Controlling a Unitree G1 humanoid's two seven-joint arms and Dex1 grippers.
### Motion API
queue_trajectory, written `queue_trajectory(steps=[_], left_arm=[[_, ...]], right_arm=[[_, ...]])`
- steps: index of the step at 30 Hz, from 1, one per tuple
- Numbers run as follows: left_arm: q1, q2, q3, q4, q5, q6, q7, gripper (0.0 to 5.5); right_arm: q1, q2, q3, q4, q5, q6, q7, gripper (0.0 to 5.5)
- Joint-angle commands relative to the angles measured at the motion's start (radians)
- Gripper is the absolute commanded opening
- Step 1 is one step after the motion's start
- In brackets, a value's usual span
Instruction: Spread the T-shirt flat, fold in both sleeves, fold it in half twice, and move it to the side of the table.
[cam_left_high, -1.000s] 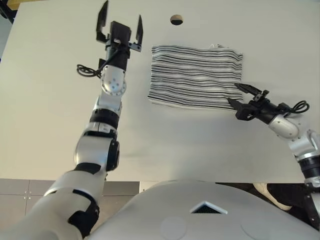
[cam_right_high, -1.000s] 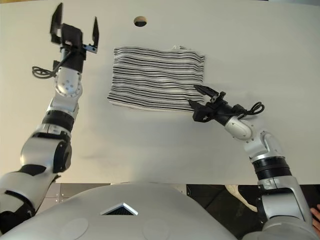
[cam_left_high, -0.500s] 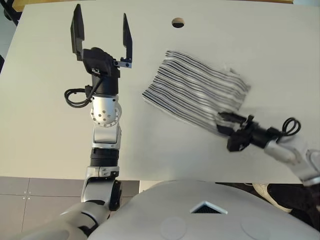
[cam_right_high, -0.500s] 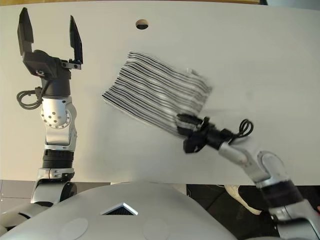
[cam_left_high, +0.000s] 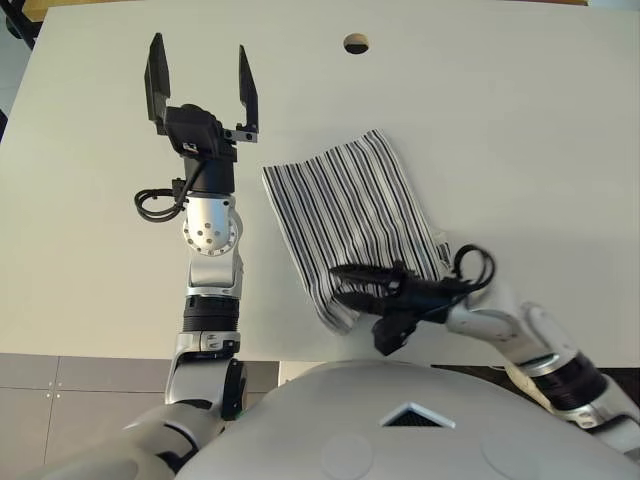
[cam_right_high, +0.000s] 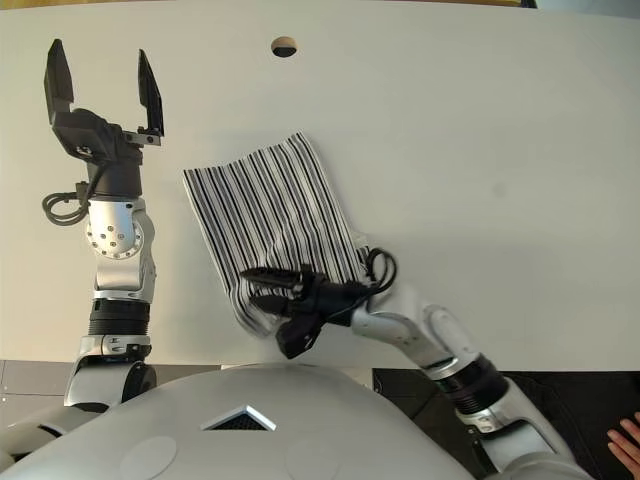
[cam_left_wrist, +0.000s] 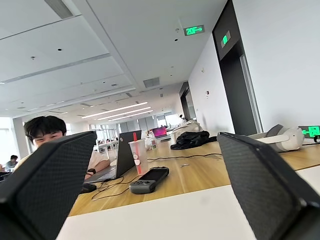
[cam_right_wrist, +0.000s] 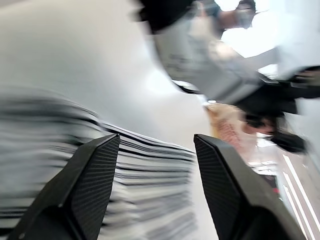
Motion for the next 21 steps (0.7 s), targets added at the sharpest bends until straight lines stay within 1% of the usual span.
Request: queue_trajectory(steps=[1, 2, 5, 7, 12, 14, 17, 19, 21], left_arm=[[-0.032, -0.012, -0.019, 0.025, 0.017, -0.018, -0.017, 4.48], [-0.034, -0.015, -0.021, 0.030, 0.018, -0.022, -0.017, 4.48], [-0.033, -0.036, -0.032, 0.034, 0.007, -0.026, -0.019, 4.48], [-0.035, -0.050, -0.038, 0.055, 0.006, -0.035, -0.018, 4.48], [-0.050, -0.072, -0.045, 0.096, 0.012, -0.055, -0.014, 4.48], [-0.052, -0.074, -0.044, 0.105, 0.013, -0.062, -0.014, 4.48], [-0.048, -0.065, -0.036, 0.112, 0.018, -0.064, -0.016, 4.48], [-0.044, -0.052, -0.025, 0.110, 0.023, -0.063, -0.014, 4.48], [-0.050, -0.037, -0.013, 0.114, 0.024, -0.062, -0.016, 4.48]], right_arm=[[-0.086, -0.007, -0.075, -0.006, 0.105, 0.021, 0.025, 2.73], [-0.130, 0.017, -0.075, 0.043, 0.098, 0.031, 0.021, 2.73], [-0.328, 0.144, -0.017, 0.369, -0.050, 0.069, -0.058, 2.73], [-0.432, 0.218, 0.024, 0.618, -0.140, 0.084, -0.150, 2.73], [-0.620, 0.345, 0.095, 1.128, -0.271, 0.116, -0.370, 2.73], [-0.673, 0.352, 0.110, 1.296, -0.305, 0.137, -0.468, 2.73], [-0.646, 0.291, 0.090, 1.347, -0.282, 0.095, -0.537, 2.73], [-0.566, 0.215, 0.056, 1.256, -0.249, 0.065, -0.558, 2.73], [-0.490, 0.164, 0.025, 1.137, -0.226, 0.063, -0.558, 2.73]])
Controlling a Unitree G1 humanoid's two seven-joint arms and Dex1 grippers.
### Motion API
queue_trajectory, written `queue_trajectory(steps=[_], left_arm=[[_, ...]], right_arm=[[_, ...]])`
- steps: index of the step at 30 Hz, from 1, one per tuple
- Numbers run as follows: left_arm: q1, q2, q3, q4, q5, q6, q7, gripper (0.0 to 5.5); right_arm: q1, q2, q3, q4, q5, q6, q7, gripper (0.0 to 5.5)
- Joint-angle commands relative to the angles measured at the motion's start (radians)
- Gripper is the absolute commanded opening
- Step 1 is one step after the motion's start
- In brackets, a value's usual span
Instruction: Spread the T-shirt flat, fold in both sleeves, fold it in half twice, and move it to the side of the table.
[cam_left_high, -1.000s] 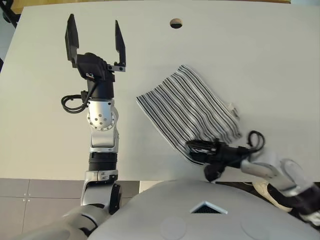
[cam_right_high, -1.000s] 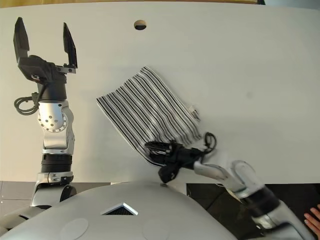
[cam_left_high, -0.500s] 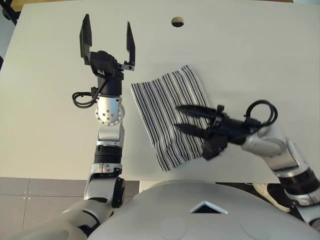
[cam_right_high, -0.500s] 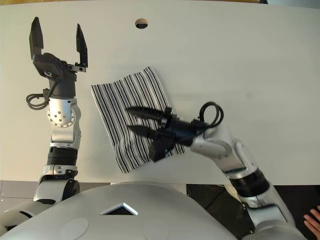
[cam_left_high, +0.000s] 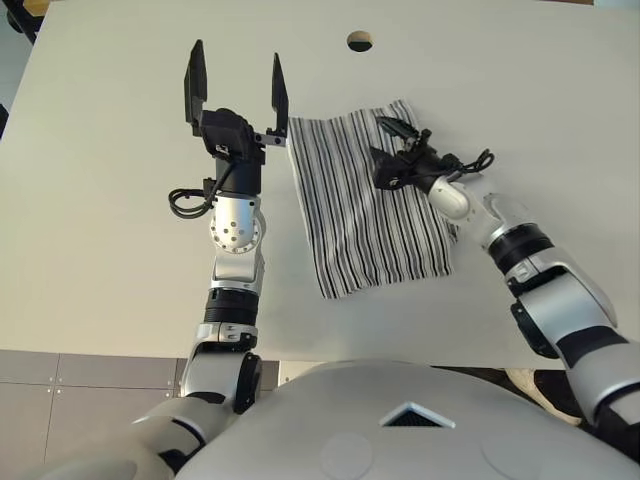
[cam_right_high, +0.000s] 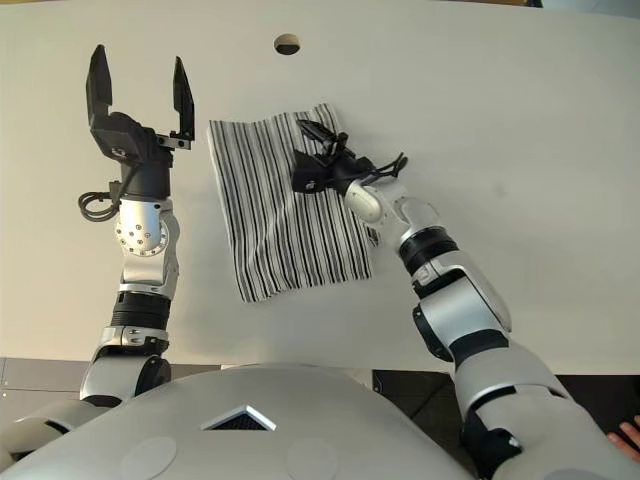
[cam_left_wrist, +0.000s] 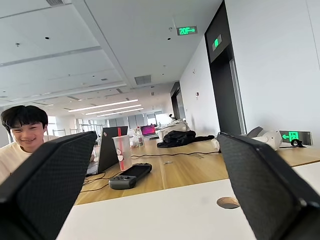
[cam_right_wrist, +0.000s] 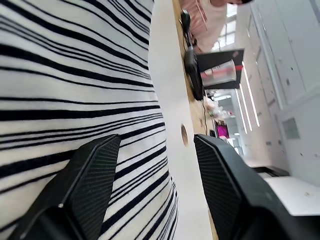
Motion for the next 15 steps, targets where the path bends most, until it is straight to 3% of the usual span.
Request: queue_trajectory(steps=[1, 9, 12, 15], left_arm=[[-0.020, 0.039, 0.024, 0.015, 0.011, 0.005, -0.009, 4.48], [-0.036, 0.131, 0.027, 0.055, 0.085, -0.028, -0.025, 4.48], [-0.001, 0.233, 0.006, 0.026, 0.202, -0.088, -0.051, 4.48], [0.034, 0.301, -0.001, -0.023, 0.258, -0.132, -0.067, 4.51]], right_arm=[[0.181, -0.123, -0.044, -0.163, 0.022, 0.020, 0.024, 2.73], [0.147, -0.112, -0.101, -0.221, 0.021, 0.075, -0.074, 2.73], [0.232, -0.145, -0.220, -0.442, 0.137, -0.041, -0.132, 2.73], [0.348, -0.205, -0.285, -0.629, 0.299, -0.101, -0.019, 2.93]])
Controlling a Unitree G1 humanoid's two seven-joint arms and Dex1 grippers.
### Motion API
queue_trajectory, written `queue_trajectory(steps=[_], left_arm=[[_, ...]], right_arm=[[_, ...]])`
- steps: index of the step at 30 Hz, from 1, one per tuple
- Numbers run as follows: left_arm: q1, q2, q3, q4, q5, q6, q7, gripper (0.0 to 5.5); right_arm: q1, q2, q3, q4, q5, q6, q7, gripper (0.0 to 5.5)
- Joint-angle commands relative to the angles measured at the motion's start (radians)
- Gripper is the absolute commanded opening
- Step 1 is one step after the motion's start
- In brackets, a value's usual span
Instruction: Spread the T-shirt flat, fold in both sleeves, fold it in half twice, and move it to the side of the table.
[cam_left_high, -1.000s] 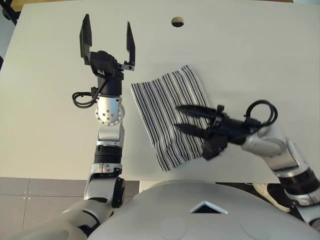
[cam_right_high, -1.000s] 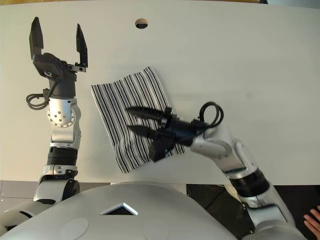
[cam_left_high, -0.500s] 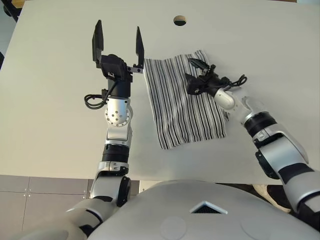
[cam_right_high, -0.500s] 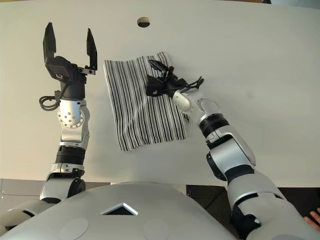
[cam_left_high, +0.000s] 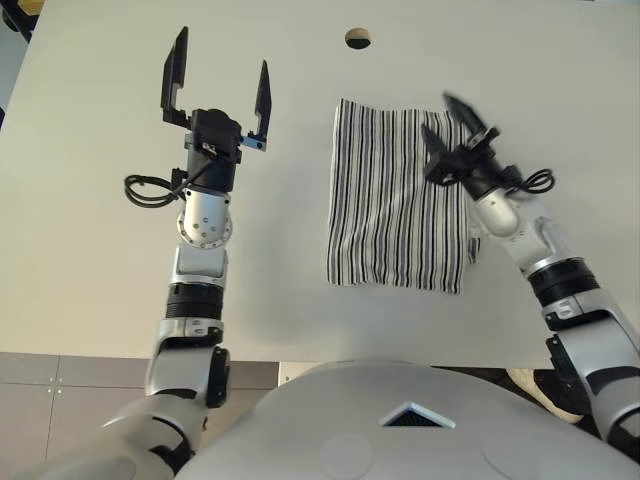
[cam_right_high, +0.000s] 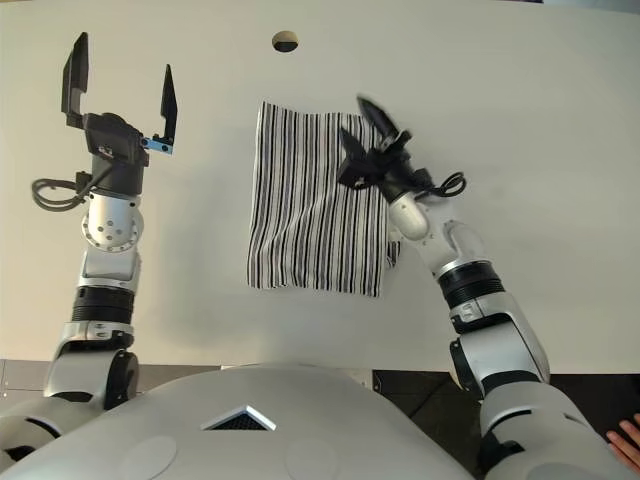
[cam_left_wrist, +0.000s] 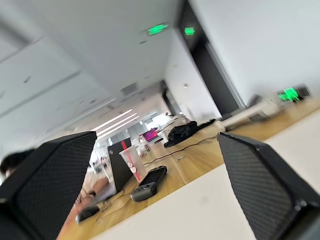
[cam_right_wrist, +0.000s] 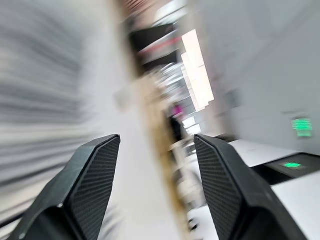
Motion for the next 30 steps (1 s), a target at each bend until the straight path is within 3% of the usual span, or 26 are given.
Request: queue_trajectory(steps=[1, 7, 11, 16, 20, 25, 30], left_arm=[[0.047, 0.083, -0.014, -0.056, 0.069, -0.052, -0.026, 4.51], [0.075, 0.153, -0.108, -0.050, 0.203, -0.112, -0.064, 4.51], [0.051, 0.221, -0.189, -0.020, 0.256, -0.143, -0.138, 4.51], [0.057, 0.330, -0.239, -0.019, 0.309, -0.146, -0.218, 4.51], [0.123, 0.441, -0.270, -0.087, 0.257, -0.138, -0.348, 3.91], [0.202, 0.546, -0.306, -0.208, 0.202, -0.103, -0.507, 3.91], [0.221, 0.558, -0.372, -0.261, 0.174, -0.082, -0.605, 3.91]], right_arm=[[0.146, -0.091, -0.070, -0.206, 0.185, -0.047, 0.157, 3.08], [0.327, -0.274, -0.157, -0.326, 0.273, -0.088, 0.360, 4.14], [0.432, -0.350, -0.228, -0.336, 0.227, -0.098, 0.397, 4.78], [0.556, -0.411, -0.247, -0.380, 0.097, -0.085, 0.445, 4.84], [0.639, -0.461, -0.300, -0.439, 0.061, -0.055, 0.492, 4.89], [0.782, -0.508, -0.347, -0.538, 0.020, -0.048, 0.557, 4.89], [0.815, -0.530, -0.360, -0.560, -0.009, -0.033, 0.610, 4.89]])
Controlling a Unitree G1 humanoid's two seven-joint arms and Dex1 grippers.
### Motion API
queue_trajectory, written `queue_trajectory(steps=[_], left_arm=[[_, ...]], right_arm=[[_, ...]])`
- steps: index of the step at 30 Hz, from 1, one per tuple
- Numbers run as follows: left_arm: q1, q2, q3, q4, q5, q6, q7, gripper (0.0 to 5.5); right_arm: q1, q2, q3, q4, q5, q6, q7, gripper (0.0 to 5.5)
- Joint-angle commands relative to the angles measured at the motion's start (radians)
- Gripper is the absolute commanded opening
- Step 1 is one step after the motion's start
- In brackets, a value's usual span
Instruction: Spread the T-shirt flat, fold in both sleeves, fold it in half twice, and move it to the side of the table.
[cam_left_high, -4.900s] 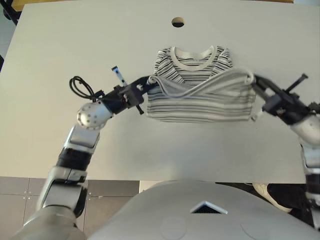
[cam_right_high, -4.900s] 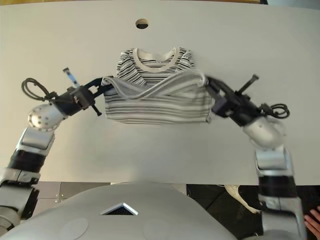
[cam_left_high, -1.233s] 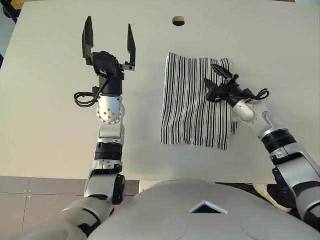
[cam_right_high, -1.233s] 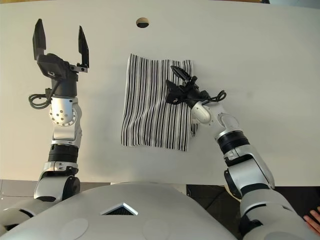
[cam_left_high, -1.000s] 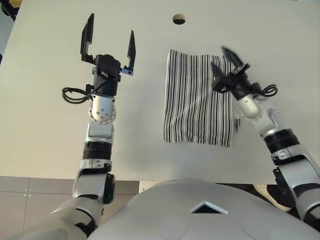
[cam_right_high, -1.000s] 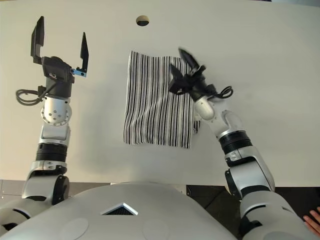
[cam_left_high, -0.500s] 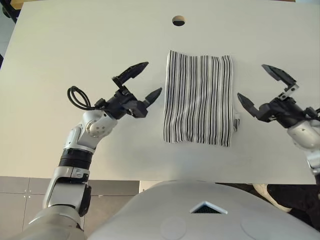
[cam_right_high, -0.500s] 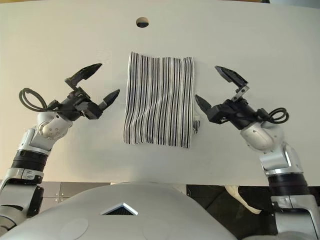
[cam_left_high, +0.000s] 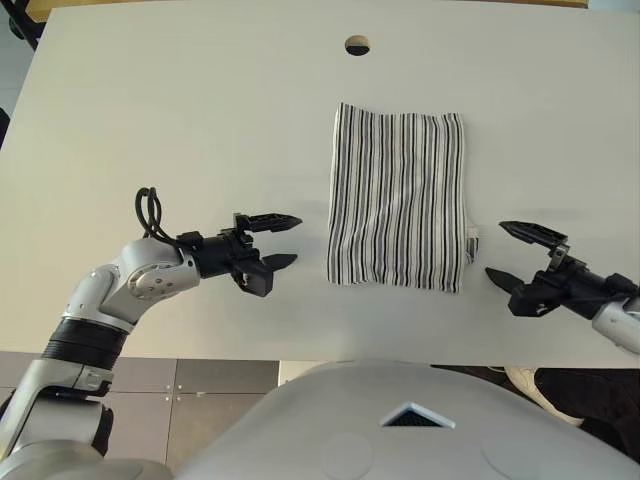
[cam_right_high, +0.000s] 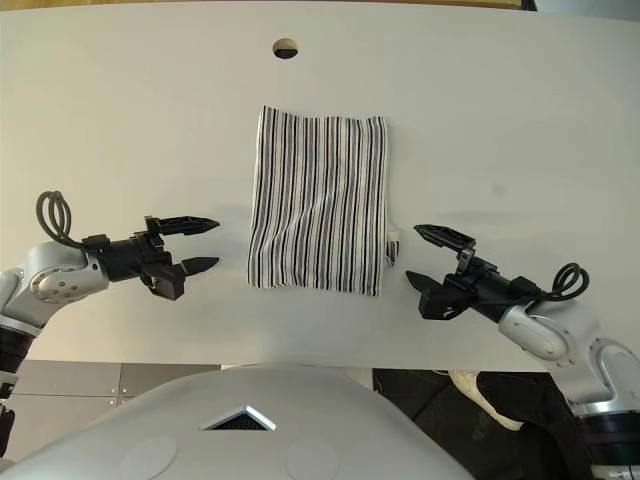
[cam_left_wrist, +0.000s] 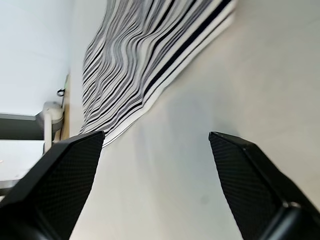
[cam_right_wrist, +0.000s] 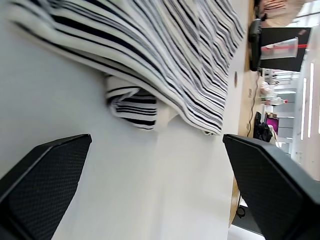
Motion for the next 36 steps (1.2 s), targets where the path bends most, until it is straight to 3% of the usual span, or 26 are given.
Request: queue_trajectory(steps=[1, 10, 25, 28, 36], left_arm=[[0.016, 0.009, -0.066, -0.021, 0.013, 0.025, -0.084, 3.91], [-0.007, -0.018, -0.126, -0.017, 0.018, 0.023, -0.100, 3.91], [-0.236, -0.201, -0.264, 0.256, 0.110, -0.062, -0.036, 3.91], [-0.252, -0.200, -0.269, 0.288, 0.117, -0.084, -0.015, 3.86], [-0.274, -0.205, -0.288, 0.332, 0.107, -0.127, -0.004, 2.39]], right_arm=[[0.001, -0.033, 0.000, 0.008, -0.051, 0.014, 0.048, 4.89], [-0.127, -0.008, 0.143, 0.051, -0.074, -0.022, 0.101, 4.89], [-0.389, 0.052, 0.346, 0.248, -0.104, -0.107, 0.098, 4.89], [-0.414, 0.057, 0.362, 0.277, -0.109, -0.122, 0.087, 4.42], [-0.425, 0.049, 0.387, 0.293, -0.097, -0.155, 0.079, 2.59]])
